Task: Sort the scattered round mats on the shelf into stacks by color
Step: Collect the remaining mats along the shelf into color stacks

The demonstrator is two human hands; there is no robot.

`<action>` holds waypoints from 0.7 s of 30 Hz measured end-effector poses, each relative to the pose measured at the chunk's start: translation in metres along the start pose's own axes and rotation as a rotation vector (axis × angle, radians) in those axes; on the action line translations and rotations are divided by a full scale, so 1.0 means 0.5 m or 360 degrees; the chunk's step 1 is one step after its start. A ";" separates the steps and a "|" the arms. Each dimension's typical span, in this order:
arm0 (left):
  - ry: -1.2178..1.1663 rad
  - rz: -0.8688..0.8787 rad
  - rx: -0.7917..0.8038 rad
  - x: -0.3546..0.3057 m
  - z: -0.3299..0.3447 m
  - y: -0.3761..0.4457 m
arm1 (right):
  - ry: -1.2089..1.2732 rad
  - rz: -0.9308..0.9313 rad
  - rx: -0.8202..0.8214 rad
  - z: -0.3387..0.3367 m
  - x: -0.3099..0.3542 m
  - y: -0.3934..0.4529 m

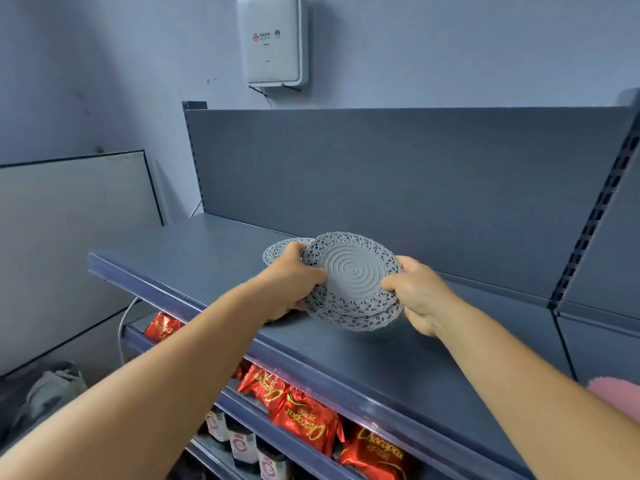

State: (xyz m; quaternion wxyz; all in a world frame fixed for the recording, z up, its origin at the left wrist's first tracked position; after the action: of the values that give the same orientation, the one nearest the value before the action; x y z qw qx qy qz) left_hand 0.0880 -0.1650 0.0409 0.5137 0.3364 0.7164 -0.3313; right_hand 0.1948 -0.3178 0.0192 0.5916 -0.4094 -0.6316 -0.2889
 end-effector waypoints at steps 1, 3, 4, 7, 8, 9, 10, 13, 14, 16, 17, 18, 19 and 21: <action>0.0050 -0.0023 -0.0017 0.001 -0.023 0.013 | -0.0027 0.0018 0.0009 0.021 0.003 0.014; 0.0151 -0.0049 -0.0054 0.006 -0.060 0.046 | -0.0093 0.0046 0.0009 0.054 0.010 0.039; 0.0156 -0.0052 -0.0068 0.013 -0.076 0.065 | -0.0132 0.0056 -0.0016 0.066 0.011 0.055; 0.0132 0.0009 -0.0170 0.022 -0.117 0.118 | -0.0217 0.0072 -0.0094 0.100 0.021 0.099; 0.0130 0.0040 -0.0205 0.026 -0.128 0.140 | -0.0259 0.0066 -0.0096 0.113 0.028 0.111; 0.0153 0.0042 -0.0234 0.030 -0.138 0.161 | -0.0304 0.0061 -0.0092 0.125 0.031 0.124; 0.0195 0.0048 -0.0256 0.033 -0.146 0.180 | -0.0356 0.0056 -0.0078 0.137 0.035 0.138; 0.0340 0.0038 -0.0258 0.041 -0.161 0.233 | -0.0517 0.0024 -0.0040 0.166 0.041 0.187; 0.0385 0.0038 -0.0261 0.042 -0.165 0.249 | -0.0556 0.0014 -0.0040 0.173 0.042 0.204; 0.0510 0.0053 -0.0279 0.042 -0.169 0.280 | -0.0619 0.0007 -0.0045 0.184 0.042 0.239; 0.0583 0.0065 -0.0294 0.043 -0.170 0.296 | -0.0652 0.0007 -0.0041 0.189 0.042 0.255; 0.0654 0.0086 -0.0316 0.042 -0.171 0.310 | -0.0689 0.0007 -0.0039 0.193 0.042 0.269; 0.0713 0.0100 -0.0332 0.042 -0.171 0.325 | -0.0726 0.0015 -0.0039 0.196 0.041 0.282; 0.0807 0.0113 -0.0344 0.047 -0.169 0.351 | -0.0805 0.0033 -0.0029 0.200 0.036 0.304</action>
State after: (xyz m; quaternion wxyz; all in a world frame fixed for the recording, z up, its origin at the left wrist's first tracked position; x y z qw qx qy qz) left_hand 0.1831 0.0049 0.0173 0.3622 0.3766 0.8411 -0.1399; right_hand 0.2749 -0.1540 0.0056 0.4138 -0.4806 -0.7527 -0.1768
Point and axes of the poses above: each hand's wrist, its own y-axis towards the middle knuckle, its own z-axis out of the palm, x = y × z, the point moved 5 cm from there along y, towards the middle knuckle, and after that the axes turned 2 degrees about -y, right-handed, at the moved point
